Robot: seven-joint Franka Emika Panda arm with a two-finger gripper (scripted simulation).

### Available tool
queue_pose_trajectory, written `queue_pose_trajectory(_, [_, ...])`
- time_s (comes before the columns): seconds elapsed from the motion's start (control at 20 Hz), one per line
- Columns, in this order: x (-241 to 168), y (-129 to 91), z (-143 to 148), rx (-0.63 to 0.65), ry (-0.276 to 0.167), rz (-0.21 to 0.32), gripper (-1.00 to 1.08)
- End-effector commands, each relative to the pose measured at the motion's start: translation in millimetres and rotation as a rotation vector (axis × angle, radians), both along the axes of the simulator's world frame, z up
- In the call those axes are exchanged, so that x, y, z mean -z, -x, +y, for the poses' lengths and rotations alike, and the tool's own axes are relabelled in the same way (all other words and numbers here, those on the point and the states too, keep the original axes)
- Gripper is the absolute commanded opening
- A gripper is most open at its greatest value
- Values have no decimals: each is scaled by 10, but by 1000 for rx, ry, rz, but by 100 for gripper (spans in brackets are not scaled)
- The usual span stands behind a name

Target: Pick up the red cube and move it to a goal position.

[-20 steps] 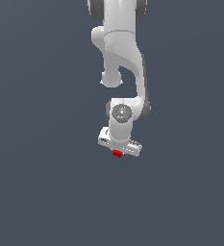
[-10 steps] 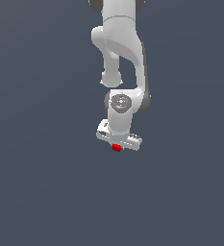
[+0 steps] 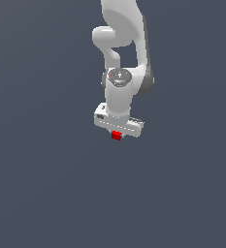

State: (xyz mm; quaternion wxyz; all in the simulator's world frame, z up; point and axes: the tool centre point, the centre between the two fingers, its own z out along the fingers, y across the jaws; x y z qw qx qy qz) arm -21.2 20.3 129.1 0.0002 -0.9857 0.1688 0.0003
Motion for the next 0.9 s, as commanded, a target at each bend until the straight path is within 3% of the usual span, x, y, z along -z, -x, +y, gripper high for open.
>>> queue_pose_trajectory(0.0, [-186,71,-23,0,0,0,-100])
queue_pose_trajectory(0.4, [-576,200,-72,0,0,0,-100])
queue_pose_trajectory(0.85, [-651,211,-82,0,0,0,-100])
